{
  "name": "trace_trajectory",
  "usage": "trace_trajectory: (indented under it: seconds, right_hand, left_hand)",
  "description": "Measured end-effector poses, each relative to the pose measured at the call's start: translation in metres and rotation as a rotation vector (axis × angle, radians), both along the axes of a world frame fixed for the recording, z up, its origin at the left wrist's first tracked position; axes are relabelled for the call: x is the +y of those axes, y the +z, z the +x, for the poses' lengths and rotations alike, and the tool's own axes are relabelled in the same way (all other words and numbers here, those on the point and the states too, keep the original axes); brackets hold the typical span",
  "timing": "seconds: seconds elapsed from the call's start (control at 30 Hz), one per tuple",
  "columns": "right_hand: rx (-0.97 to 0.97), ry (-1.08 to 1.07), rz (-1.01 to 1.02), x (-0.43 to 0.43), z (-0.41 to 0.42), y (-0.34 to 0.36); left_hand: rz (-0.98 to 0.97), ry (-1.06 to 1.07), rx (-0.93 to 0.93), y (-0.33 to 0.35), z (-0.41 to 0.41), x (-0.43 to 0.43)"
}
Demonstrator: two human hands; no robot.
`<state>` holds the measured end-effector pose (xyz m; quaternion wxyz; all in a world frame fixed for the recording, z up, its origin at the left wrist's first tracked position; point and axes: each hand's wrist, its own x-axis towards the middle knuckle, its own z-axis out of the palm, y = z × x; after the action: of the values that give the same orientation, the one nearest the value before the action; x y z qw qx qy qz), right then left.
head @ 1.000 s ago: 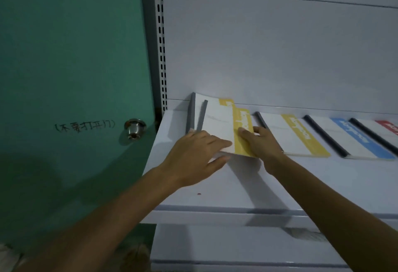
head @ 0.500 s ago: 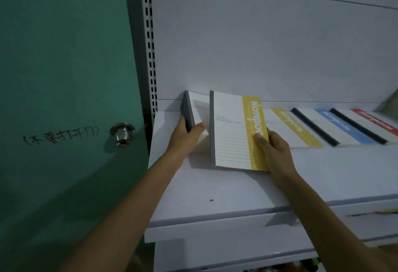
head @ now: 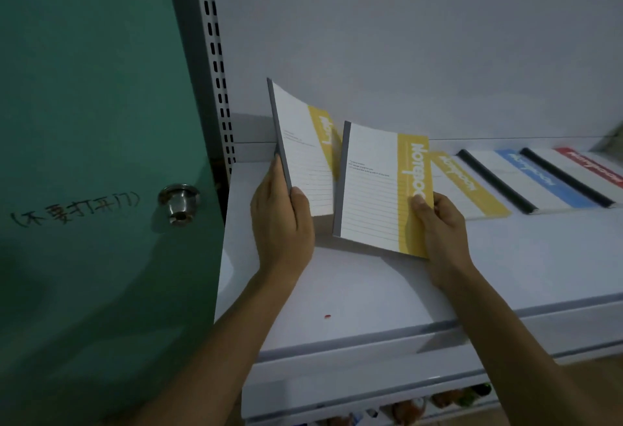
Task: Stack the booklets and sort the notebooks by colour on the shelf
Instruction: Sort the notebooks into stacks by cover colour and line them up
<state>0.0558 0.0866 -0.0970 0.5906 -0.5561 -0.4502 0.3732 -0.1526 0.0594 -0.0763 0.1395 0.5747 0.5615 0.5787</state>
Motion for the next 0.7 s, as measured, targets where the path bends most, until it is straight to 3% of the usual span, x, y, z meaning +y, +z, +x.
trace_trajectory:
  seconds: [0.13,0.27,0.4,0.5,0.7]
  right_hand:
    - [0.035,0.002,-0.014,-0.009,-0.004,0.008]
    - [0.268,0.008,-0.083,-0.039,0.000,0.018]
    - [0.359,0.096,-0.096,-0.087,0.022,0.019]
    - [0.306,-0.010,-0.055,-0.114,0.057,0.023]
    - [0.107,-0.196,0.020,-0.171,0.123,0.011]
  left_hand:
    - [0.091,-0.064,-0.030,0.014,0.010,-0.021]
    - [0.145,-0.297,-0.277,0.040,0.035,-0.043]
    - [-0.004,-0.492,-0.457,0.039,0.072,-0.076]
    - [-0.137,-0.574,-0.513,0.029,0.105,-0.098]
    - [-0.441,-0.586,-0.365,0.006,0.158,-0.125]
